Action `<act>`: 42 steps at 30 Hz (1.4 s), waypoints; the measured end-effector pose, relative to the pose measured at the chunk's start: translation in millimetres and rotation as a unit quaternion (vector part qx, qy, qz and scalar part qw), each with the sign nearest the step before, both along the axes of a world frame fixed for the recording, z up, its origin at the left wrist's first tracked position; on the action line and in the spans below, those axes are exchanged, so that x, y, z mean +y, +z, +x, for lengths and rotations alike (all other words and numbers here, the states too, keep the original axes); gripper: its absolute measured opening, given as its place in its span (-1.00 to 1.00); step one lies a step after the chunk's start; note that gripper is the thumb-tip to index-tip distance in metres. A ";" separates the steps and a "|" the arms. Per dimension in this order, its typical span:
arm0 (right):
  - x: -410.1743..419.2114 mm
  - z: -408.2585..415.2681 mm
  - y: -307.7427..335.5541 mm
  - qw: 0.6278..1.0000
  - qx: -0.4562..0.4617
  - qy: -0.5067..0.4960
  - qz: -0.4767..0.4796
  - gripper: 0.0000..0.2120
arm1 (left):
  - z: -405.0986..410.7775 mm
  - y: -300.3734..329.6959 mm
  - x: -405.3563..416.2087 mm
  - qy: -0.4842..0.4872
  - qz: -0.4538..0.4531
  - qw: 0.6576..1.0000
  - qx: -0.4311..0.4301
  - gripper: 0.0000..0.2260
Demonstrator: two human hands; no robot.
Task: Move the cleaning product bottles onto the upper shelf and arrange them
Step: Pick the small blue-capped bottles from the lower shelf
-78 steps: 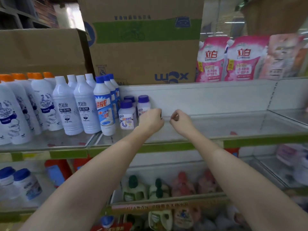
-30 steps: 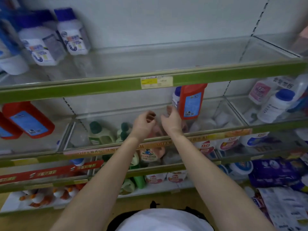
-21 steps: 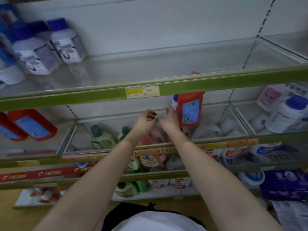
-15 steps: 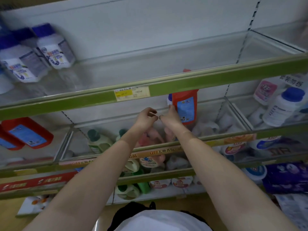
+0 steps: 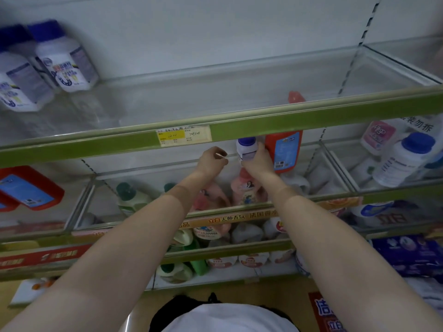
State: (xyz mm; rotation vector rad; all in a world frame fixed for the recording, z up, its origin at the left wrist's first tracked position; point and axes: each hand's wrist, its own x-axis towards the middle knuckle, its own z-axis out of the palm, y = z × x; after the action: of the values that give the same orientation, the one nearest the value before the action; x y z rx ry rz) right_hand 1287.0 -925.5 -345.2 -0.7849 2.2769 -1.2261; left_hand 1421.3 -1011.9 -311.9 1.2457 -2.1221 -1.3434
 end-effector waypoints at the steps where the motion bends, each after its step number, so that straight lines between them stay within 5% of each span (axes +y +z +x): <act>1: -3.9 -1.4 0.1 1.000 0.000 0.003 -0.001 -0.27 | -1.7 -1.3 -0.5 0.005 0.008 1.000 0.001 -0.86; 5: -18.1 -4.6 -1.9 1.000 -0.015 -0.007 0.000 -0.22 | -6.5 -5.2 -0.3 0.019 0.053 0.998 0.015 -0.82; 11: -22.9 9.5 -6.6 0.998 -0.048 -0.024 0.017 -0.66 | 0.6 -15.0 -8.4 0.030 0.065 0.997 -0.006 -0.78; 15: -32.2 16.9 -11.9 0.998 -0.056 -0.003 0.004 -0.46 | 10.1 -19.6 -20.4 0.049 0.069 0.996 -0.021 -0.80; 22: -42.4 22.2 -17.3 0.988 -0.140 0.035 -0.044 -0.33 | 17.5 -21.1 -21.1 -0.009 0.119 0.992 -0.031 -0.43; 28: -35.3 23.1 -9.3 0.983 -0.161 0.076 -0.056 -0.31 | 28.2 -27.3 -19.4 0.045 0.159 0.985 0.046 -0.50; 34: -35.4 31.6 -2.8 0.977 -0.140 0.159 -0.002 -0.14 | 49.8 -30.3 -18.2 0.058 0.161 0.985 0.017 -0.64; 42: -53.3 67.4 -11.9 0.957 -0.113 0.260 0.062 -0.23 | 98.8 -33.9 -19.3 0.112 0.156 0.981 -0.003 -0.64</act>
State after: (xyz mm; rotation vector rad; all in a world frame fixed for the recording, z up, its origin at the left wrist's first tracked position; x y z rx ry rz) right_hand 1354.4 -978.8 -357.1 -1.0499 1.7832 -0.8673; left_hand 1520.1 -1031.3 -345.8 1.5558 -1.7545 -1.6113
